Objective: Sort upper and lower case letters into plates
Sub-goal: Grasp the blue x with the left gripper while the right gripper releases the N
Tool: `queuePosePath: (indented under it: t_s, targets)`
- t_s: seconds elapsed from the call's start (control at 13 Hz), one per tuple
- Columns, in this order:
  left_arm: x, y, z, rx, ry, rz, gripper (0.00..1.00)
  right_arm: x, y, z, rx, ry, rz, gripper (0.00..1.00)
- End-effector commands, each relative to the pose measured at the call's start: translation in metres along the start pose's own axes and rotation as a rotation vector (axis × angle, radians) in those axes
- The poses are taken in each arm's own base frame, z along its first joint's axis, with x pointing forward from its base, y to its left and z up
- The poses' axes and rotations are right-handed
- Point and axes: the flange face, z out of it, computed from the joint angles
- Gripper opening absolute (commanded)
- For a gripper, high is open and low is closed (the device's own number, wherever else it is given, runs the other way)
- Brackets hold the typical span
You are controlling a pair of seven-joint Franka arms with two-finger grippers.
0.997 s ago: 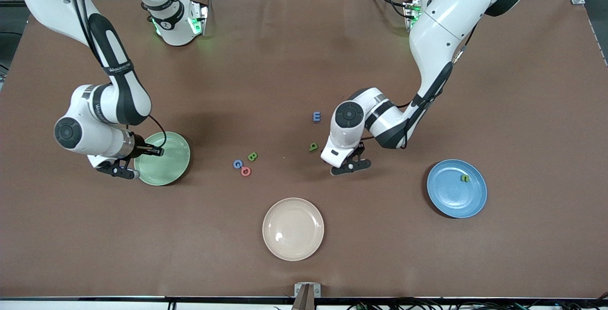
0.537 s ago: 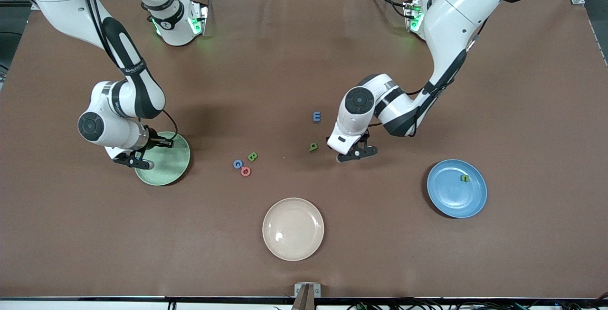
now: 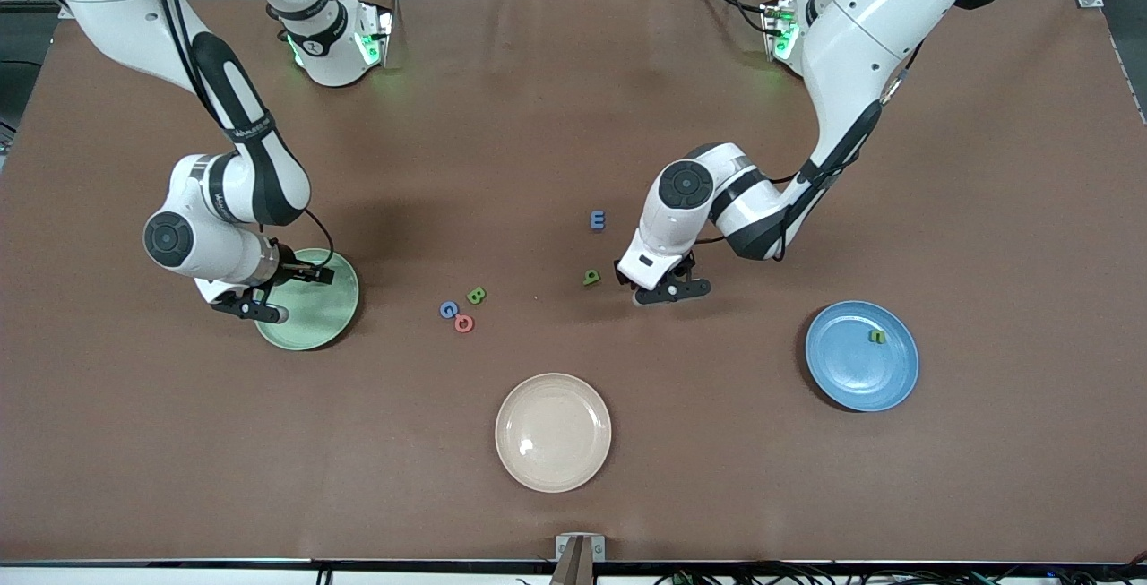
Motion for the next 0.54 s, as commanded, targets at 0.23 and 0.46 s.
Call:
queuePosePath:
  t_s: [0.23,0.46]
  targets:
    - [0.000,-0.001,0.007,-0.001,0.008,-0.008,0.39,-0.005,-0.131,-0.049,0.027,0.073,0.185,1.00]
    - [-0.004,0.002,0.015,0.000,-0.005,-0.017,0.27,0.010,-0.180,-0.040,0.040,0.095,0.298,1.00]
